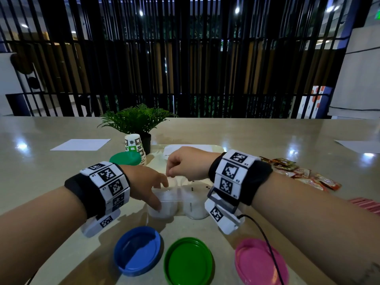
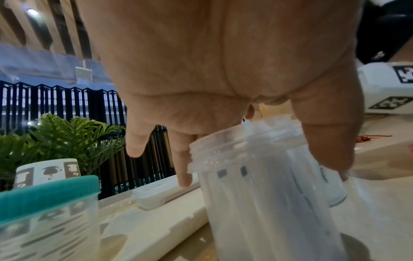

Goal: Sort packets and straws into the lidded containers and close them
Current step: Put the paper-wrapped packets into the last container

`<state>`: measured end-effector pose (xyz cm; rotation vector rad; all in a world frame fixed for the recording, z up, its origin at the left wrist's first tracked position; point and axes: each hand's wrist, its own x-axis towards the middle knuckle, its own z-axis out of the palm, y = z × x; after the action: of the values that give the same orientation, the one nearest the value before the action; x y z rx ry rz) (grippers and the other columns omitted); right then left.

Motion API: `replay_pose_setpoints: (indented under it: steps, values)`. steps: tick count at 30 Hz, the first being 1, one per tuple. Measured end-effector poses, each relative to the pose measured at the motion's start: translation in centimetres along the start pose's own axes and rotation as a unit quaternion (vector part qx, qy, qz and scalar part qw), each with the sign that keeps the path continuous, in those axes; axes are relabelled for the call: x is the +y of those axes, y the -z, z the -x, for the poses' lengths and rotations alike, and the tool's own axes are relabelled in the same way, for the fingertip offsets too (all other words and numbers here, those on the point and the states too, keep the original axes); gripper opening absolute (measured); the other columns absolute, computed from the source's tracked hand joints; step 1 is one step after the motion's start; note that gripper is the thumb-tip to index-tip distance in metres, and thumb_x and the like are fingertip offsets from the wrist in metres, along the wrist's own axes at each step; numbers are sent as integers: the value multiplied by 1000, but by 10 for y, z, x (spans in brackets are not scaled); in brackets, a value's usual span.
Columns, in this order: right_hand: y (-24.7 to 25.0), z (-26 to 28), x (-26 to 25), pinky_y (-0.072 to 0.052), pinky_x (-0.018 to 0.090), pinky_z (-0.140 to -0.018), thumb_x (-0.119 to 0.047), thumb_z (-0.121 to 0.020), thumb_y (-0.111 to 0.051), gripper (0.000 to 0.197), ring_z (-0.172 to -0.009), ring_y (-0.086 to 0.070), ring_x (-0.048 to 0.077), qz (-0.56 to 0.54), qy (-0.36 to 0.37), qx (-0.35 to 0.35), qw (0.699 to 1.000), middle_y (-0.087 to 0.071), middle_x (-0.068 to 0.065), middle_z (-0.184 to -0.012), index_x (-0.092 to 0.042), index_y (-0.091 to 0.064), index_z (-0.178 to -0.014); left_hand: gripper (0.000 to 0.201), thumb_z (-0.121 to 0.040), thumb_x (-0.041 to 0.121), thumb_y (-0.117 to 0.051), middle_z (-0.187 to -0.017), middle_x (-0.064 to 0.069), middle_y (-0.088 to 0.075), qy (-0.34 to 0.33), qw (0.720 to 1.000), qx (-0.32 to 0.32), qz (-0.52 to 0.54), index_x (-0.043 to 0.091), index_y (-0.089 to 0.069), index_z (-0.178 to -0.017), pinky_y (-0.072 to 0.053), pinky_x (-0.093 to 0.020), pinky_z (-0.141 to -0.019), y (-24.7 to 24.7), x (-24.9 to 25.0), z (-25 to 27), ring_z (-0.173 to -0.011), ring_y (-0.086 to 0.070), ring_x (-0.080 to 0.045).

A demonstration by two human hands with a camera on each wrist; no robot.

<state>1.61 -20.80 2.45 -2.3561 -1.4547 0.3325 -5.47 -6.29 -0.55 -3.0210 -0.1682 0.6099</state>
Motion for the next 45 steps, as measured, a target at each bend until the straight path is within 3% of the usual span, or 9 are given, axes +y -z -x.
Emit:
replay_pose_setpoints:
  steps: [4, 7, 10, 21, 26, 29, 37, 41, 45]
  values:
    - [22, 21, 15, -45, 19, -57, -17, -96, -53, 12, -67, -56, 7, -60, -22, 21, 998, -65, -5, -93, -19, -64, -95, 35, -86, 44, -64, -111, 6, -58, 13, 999, -29, -35, 35, -52, -117, -45, -33, -90, -1, 6, -7, -106, -54, -17]
    - [43, 45, 35, -48, 22, -64, -21, -97, -52, 11, -74, -59, 7, -58, -38, 39, 997, -68, -4, -96, -21, -63, -96, 50, -85, 47, -63, -125, 3, -55, 33, 997, -29, -69, 33, -48, -130, -45, -34, -95, -5, 10, -12, -114, -52, -19]
    - [62, 71, 64, -47, 25, -68, -20, -96, -53, 10, -78, -58, 9, -62, -75, 50, 994, -66, -6, -90, -24, -62, -93, 41, -81, 49, -65, -111, 3, -57, 33, 995, -29, -85, 31, -51, -115, -48, -35, -91, -10, 10, -18, -102, -53, -18]
    - [57, 130, 173, -51, 28, -70, -18, -90, -63, 9, -81, -59, 16, 11, -287, -28, 957, -62, -1, -93, -25, -65, -95, 56, -63, 58, -67, -112, 7, -62, 52, 992, -28, -108, 39, -55, -115, -49, -40, -95, -17, 6, -31, -107, -56, -17]
    - [39, 135, 186, -54, 35, -89, -34, -77, -77, 51, -104, -59, 18, 90, -332, -84, 935, -53, -6, -116, -30, -54, -121, 55, -70, 55, -70, -115, 3, -61, 62, 991, -32, -113, 35, -54, -118, -49, -40, -96, -15, 9, -29, -109, -55, -19]
    - [30, 137, 186, -49, 28, -87, -41, -72, -79, 74, -103, -52, 14, 132, -355, -111, 919, -51, -5, -129, -28, -44, -135, 55, -72, 54, -70, -117, 1, -60, 66, 991, -32, -114, 33, -53, -120, -48, -39, -96, -15, 10, -29, -110, -55, -19]
    - [26, 136, 185, -37, 18, -54, -38, -77, -76, 66, -80, -53, 13, 182, -371, -146, 899, -60, 7, -127, -8, -53, -131, 55, -70, 54, -69, -118, 3, -59, 72, 990, -36, -113, 36, -52, -119, -46, -41, -98, -15, 14, -29, -111, -52, -19]
    - [24, 133, 189, -40, 20, -60, -40, -74, -77, 59, -104, -62, 19, 183, -361, -150, 902, -64, 6, -123, -9, -62, -122, 55, -72, 53, -69, -120, 2, -57, 77, 990, -35, -111, 36, -51, -121, -45, -41, -98, -16, 15, -28, -113, -48, -20]
    - [24, 130, 192, -42, 21, -65, -39, -74, -77, 53, -92, -58, 15, 168, -354, -155, 907, -66, 6, -119, -11, -64, -118, 57, -73, 53, -69, -120, 1, -55, 79, 991, -34, -107, 35, -50, -123, -45, -41, -97, -16, 15, -29, -113, -48, -20]
